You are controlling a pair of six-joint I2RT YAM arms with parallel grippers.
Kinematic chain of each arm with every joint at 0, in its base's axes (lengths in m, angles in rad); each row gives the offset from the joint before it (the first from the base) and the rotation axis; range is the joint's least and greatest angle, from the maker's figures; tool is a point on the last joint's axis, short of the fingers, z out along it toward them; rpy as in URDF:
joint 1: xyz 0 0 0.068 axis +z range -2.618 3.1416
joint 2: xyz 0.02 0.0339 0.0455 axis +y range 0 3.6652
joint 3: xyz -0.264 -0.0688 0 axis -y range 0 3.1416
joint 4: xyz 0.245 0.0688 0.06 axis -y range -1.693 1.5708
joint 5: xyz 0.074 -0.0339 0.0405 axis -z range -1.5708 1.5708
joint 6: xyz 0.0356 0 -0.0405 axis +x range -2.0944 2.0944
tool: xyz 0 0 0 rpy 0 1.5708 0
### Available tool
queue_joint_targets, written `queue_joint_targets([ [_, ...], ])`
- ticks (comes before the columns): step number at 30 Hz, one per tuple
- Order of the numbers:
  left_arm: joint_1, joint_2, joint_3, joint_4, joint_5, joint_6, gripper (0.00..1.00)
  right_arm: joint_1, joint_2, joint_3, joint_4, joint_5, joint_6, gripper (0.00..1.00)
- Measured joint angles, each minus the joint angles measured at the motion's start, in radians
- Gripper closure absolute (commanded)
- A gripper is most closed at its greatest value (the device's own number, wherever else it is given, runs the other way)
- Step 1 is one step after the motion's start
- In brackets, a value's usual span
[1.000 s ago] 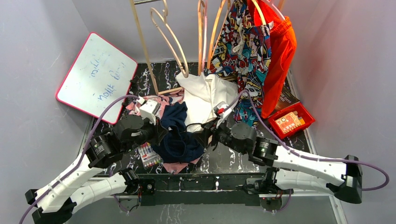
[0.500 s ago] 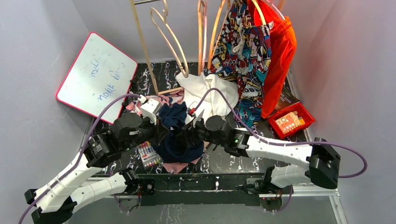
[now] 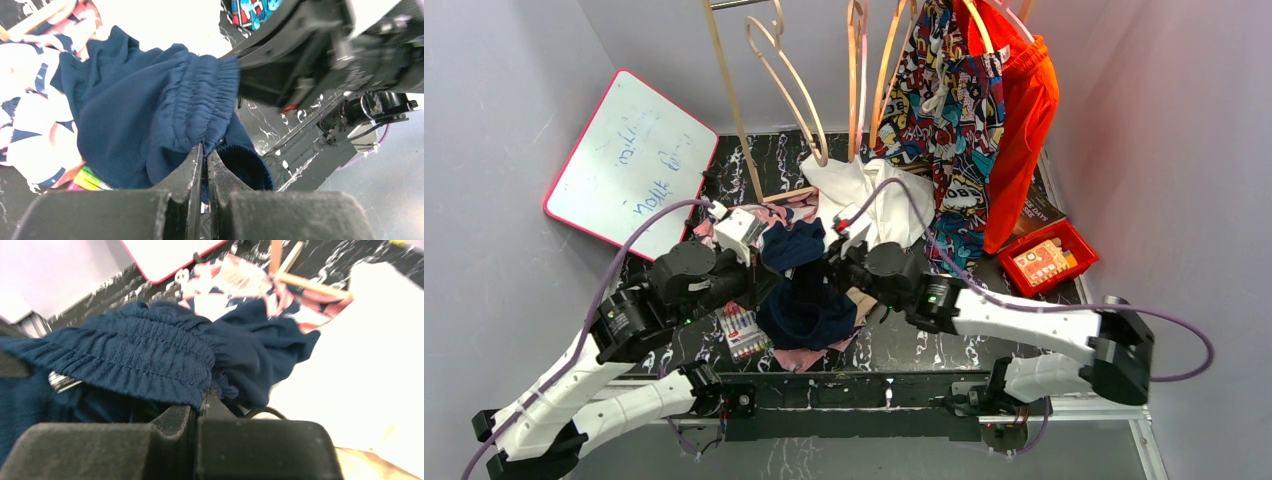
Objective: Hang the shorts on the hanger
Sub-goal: Adjust the shorts at the center of the board.
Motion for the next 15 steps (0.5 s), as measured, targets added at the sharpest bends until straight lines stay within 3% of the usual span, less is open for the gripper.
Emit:
queue_joint_targets([
  [5,0.0,0.019,0.126,-0.002,-0.047,0.043,1.0,0.002,-0.22,0.103,-0.18,0.07,-0.042,1.0],
  [9,-0.003,0.069,0.24,0.103,-0.069,0.079,1.0,0.008,-0.346,0.26,-0.3,0.078,-0.045,1.0],
  [12,-0.011,0.086,0.208,0.206,-0.072,0.081,1.0,0.009,-0.436,0.243,-0.362,0.103,-0.014,1.0],
  [15,-0.013,0.099,0.075,0.282,-0.083,0.053,1.0,0.008,-0.505,0.124,-0.423,0.142,0.042,1.0],
])
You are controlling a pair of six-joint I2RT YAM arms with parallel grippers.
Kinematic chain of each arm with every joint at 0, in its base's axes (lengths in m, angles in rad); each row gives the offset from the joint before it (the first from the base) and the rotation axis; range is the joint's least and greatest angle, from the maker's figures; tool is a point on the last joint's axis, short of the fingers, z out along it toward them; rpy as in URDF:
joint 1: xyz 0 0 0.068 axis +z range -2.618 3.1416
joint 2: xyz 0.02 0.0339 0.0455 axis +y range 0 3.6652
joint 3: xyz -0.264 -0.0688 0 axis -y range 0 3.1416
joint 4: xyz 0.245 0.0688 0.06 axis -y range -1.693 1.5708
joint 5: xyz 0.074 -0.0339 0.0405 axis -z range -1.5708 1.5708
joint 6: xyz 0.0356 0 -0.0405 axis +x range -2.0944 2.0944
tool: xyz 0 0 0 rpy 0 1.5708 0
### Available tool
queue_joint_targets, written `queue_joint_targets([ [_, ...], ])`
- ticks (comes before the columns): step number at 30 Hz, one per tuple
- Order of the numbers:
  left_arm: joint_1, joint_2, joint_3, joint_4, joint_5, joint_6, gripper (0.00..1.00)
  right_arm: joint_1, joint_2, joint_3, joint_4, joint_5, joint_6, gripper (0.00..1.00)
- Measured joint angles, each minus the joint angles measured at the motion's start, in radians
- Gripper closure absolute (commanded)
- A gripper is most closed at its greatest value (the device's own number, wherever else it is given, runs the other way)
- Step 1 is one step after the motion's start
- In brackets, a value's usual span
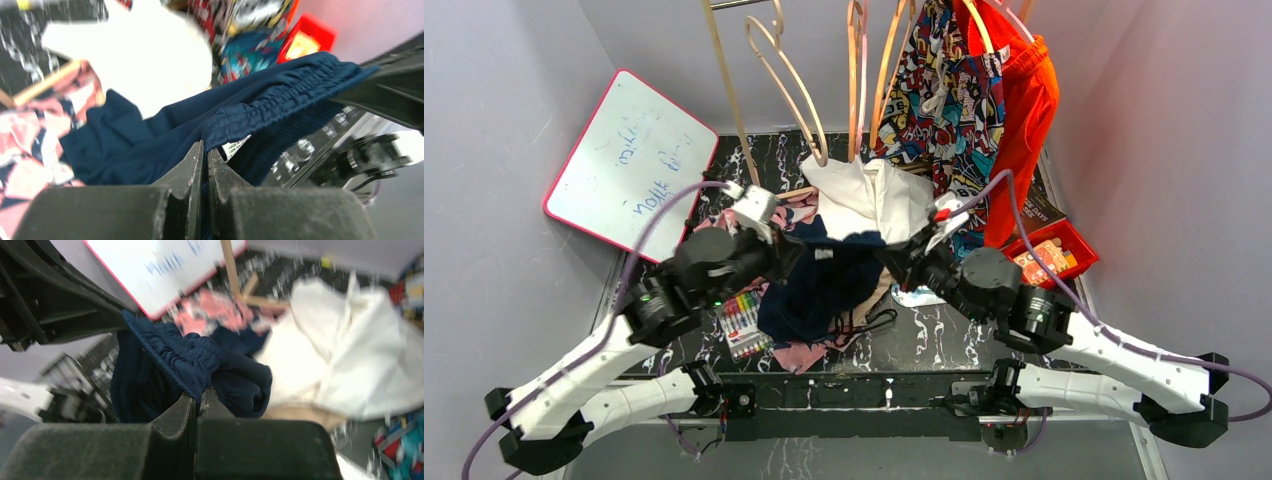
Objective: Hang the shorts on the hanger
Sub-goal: Adjust the shorts at the center of the board.
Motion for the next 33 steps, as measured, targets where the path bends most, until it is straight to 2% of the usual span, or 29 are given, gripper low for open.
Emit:
queue_joint_targets([
  [4,-0.001,0.05,-0.19,0.044,-0.02,-0.074,1.0,-0.001,-0.049,-0.168,-0.092,0.032,0.08,1.0],
  [6,-0.003,0.071,-0.269,0.058,-0.021,-0.117,0.89,-0.001,-0.068,-0.231,-0.127,0.035,0.118,1.0],
  [7,-0.005,0.074,-0.293,0.065,-0.022,-0.135,0.78,-0.001,-0.075,-0.249,-0.142,0.034,0.138,1.0],
  [9,-0.006,0.076,-0.308,0.054,-0.048,-0.153,0.42,-0.001,-0.087,-0.265,-0.163,0.043,0.162,1.0],
  [10,-0.001,0.073,-0.309,0.036,-0.075,-0.164,0.27,-0.003,-0.097,-0.265,-0.169,0.056,0.171,1.0],
  [11,0.004,0.07,-0.309,0.026,-0.095,-0.174,0.16,-0.005,-0.108,-0.264,-0.169,0.069,0.18,1.0],
  [13,0.012,0.06,-0.308,-0.001,-0.113,-0.198,0.05,-0.009,-0.121,-0.264,-0.169,0.089,0.191,1.0],
  [15,0.013,0.035,-0.308,-0.051,-0.115,-0.238,0.02,-0.01,-0.124,-0.264,-0.167,0.108,0.202,1.0],
  [18,0.013,-0.016,-0.31,-0.117,-0.103,-0.298,0.02,-0.009,-0.115,-0.264,-0.16,0.134,0.217,1.0],
  [23,0.013,-0.101,-0.323,-0.192,0.011,-0.383,0.04,-0.009,-0.079,-0.265,-0.126,0.178,0.235,1.0],
  [28,0.002,-0.052,-0.343,-0.151,0.207,-0.414,0.03,-0.01,0.009,-0.265,-0.091,0.196,0.239,1.0],
  [33,-0.129,0.027,-0.394,-0.099,0.247,-0.435,0.04,-0.01,0.046,-0.265,-0.071,0.197,0.243,1.0],
])
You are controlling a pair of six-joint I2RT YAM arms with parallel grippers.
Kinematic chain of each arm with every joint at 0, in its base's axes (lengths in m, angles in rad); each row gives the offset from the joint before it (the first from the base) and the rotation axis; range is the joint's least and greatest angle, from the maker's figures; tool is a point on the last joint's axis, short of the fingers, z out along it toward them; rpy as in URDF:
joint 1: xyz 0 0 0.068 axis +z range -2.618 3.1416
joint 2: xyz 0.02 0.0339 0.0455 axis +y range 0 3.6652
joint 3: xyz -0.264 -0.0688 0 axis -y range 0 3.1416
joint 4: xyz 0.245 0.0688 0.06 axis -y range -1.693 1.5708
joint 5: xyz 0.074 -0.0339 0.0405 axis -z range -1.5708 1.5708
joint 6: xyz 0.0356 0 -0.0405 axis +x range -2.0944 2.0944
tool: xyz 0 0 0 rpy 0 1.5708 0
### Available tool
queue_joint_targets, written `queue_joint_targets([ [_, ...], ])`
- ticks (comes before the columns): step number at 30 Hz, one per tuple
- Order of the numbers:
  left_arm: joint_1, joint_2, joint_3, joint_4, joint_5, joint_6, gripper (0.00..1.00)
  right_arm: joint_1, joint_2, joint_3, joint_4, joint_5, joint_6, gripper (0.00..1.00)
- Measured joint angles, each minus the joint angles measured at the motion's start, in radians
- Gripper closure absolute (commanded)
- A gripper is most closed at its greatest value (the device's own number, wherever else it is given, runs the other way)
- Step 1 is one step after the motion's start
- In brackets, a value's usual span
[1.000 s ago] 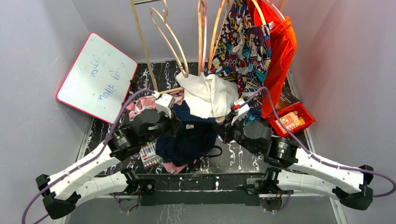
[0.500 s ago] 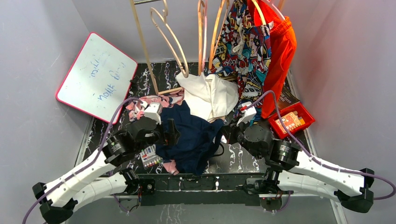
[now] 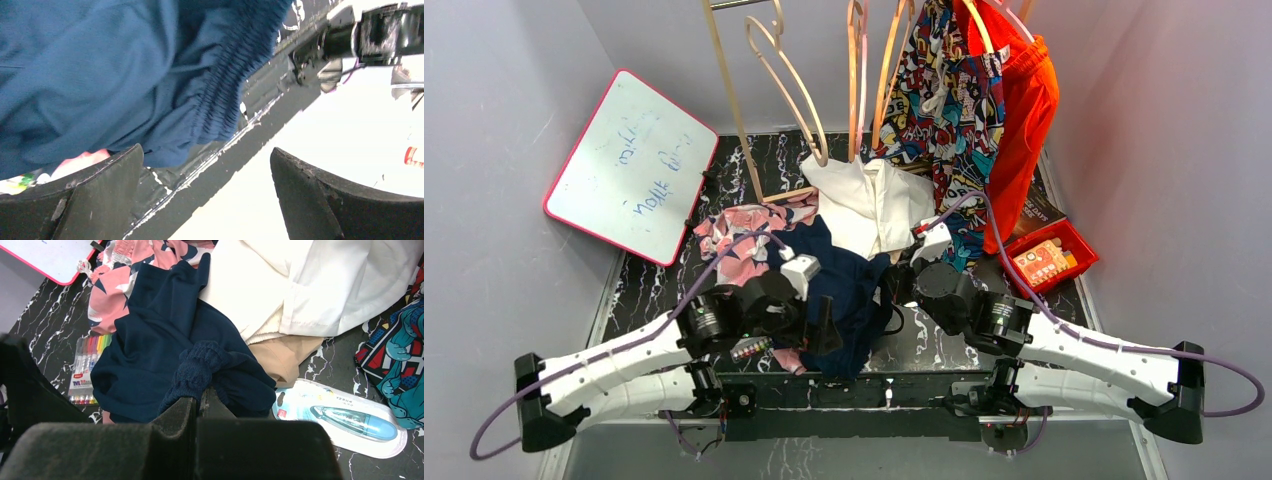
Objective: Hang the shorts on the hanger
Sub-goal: Adjust the shorts at the center of the board.
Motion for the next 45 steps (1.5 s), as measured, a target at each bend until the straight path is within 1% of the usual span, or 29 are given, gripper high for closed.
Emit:
queue_joint_targets([
  [3,-0.115,0.076,0.002,0.037,-0.042,-0.007,0.06,0.0,0.0,0.0,0.006,0.002,0.0,1.0],
  [5,-0.204,0.156,0.015,0.051,-0.089,-0.007,0.06,0.0,0.0,0.0,0.006,0.002,0.001,1.0],
  [7,-0.271,0.232,0.026,0.064,-0.134,-0.01,0.06,0.0,0.0,0.0,0.006,0.003,0.001,1.0],
  [9,-0.304,0.278,0.027,0.07,-0.164,-0.018,0.07,0.0,0.0,0.0,0.007,0.003,0.001,1.0],
  [12,-0.313,0.328,0.032,0.074,-0.221,-0.035,0.1,0.0,-0.001,0.0,0.007,0.002,0.004,1.0],
  [17,-0.318,0.418,0.053,0.093,-0.31,-0.06,0.23,-0.002,-0.011,0.0,0.006,0.001,0.015,1.0],
  [18,-0.319,0.428,0.054,0.096,-0.324,-0.066,0.27,-0.002,-0.016,0.0,0.006,0.001,0.018,1.0],
  [20,-0.32,0.441,0.054,0.098,-0.351,-0.076,0.42,-0.004,-0.024,0.0,0.004,0.001,0.023,1.0],
  [22,-0.321,0.443,0.054,0.098,-0.373,-0.08,0.6,-0.005,-0.033,0.0,0.001,0.001,0.026,1.0],
  [25,-0.322,0.441,0.058,0.093,-0.406,-0.092,0.93,-0.005,-0.05,-0.002,-0.005,0.001,0.031,1.0],
  [26,-0.322,0.438,0.06,0.089,-0.416,-0.098,1.0,-0.005,-0.055,-0.002,-0.007,0.001,0.032,1.0],
  [29,-0.323,0.401,0.075,0.033,-0.459,-0.105,1.0,-0.005,-0.072,-0.002,-0.02,0.002,0.031,1.0],
  [32,-0.323,0.312,0.126,-0.064,-0.523,-0.101,1.0,-0.005,-0.094,0.016,-0.056,0.005,0.012,1.0],
  [34,-0.323,0.245,0.206,-0.134,-0.578,-0.085,1.0,-0.005,-0.105,0.052,-0.086,0.001,-0.013,1.0],
  [36,-0.323,0.174,0.329,-0.184,-0.647,-0.052,1.0,-0.006,-0.111,0.111,-0.106,-0.013,-0.05,1.0],
  [37,-0.323,0.14,0.393,-0.197,-0.685,-0.034,1.0,-0.006,-0.112,0.151,-0.111,-0.025,-0.069,1.0],
  [40,-0.323,0.052,0.513,-0.212,-0.802,0.018,1.0,-0.006,-0.103,0.227,-0.103,-0.061,-0.106,1.0],
  [43,-0.323,-0.013,0.528,-0.229,-0.916,0.051,1.0,-0.003,-0.08,0.24,-0.068,-0.101,-0.113,1.0],
  [45,-0.323,-0.02,0.492,-0.244,-0.996,0.058,1.0,-0.005,-0.029,0.234,-0.045,-0.114,-0.111,1.0],
])
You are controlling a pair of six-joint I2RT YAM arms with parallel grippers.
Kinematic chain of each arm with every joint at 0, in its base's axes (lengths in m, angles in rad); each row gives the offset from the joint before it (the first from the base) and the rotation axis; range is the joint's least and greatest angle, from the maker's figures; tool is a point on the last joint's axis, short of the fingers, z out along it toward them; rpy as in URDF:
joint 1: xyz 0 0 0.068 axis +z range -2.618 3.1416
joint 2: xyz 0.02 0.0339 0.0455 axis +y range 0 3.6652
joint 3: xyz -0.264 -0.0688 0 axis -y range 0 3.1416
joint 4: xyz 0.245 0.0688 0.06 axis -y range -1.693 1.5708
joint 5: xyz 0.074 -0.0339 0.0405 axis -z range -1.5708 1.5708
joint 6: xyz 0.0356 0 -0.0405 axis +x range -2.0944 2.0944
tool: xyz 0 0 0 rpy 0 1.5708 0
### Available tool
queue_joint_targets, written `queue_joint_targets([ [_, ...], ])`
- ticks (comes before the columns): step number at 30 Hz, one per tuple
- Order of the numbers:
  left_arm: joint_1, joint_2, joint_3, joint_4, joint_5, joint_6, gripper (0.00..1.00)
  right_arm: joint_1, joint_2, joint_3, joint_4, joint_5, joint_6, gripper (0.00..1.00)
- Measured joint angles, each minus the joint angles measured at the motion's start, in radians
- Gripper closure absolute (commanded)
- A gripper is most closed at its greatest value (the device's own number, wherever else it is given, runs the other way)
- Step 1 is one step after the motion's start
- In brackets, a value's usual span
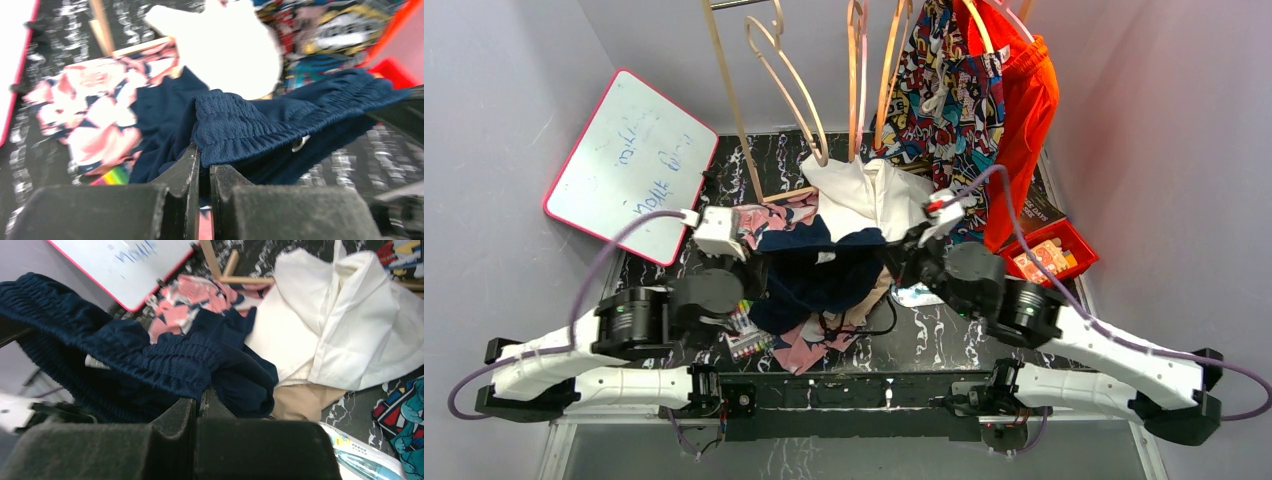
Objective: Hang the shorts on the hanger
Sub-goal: Adjust the shorts at the center of the board.
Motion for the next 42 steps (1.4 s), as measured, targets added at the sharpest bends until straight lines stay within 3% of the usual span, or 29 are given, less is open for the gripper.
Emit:
queue_joint_targets([
  [5,0.022,0.069,-0.121,-0.13,-0.111,-0.089,1.0,-0.111,0.201,-0.016,0.034,-0.114,0.033,1.0],
  [10,0.106,0.084,-0.179,-0.141,-0.064,-0.065,1.0,-0.251,0.298,-0.1,0.101,-0.28,0.107,1.0],
  [20,0.6,0.216,-0.295,0.131,0.337,0.134,1.0,-0.283,0.293,-0.153,0.175,-0.312,0.142,1.0],
  [25,0.75,0.22,-0.351,0.214,0.505,0.139,1.0,-0.289,0.293,-0.193,0.185,-0.32,0.154,0.76],
  [32,0.773,0.22,-0.401,0.219,0.556,0.13,1.0,-0.297,0.288,-0.206,0.194,-0.332,0.161,0.43],
  [39,0.774,0.221,-0.401,0.218,0.575,0.108,1.0,-0.301,0.176,-0.263,0.143,-0.363,0.179,0.42],
  [42,0.774,0.22,-0.401,0.218,0.583,0.099,1.0,-0.301,0.209,-0.27,0.14,-0.395,0.195,0.44],
])
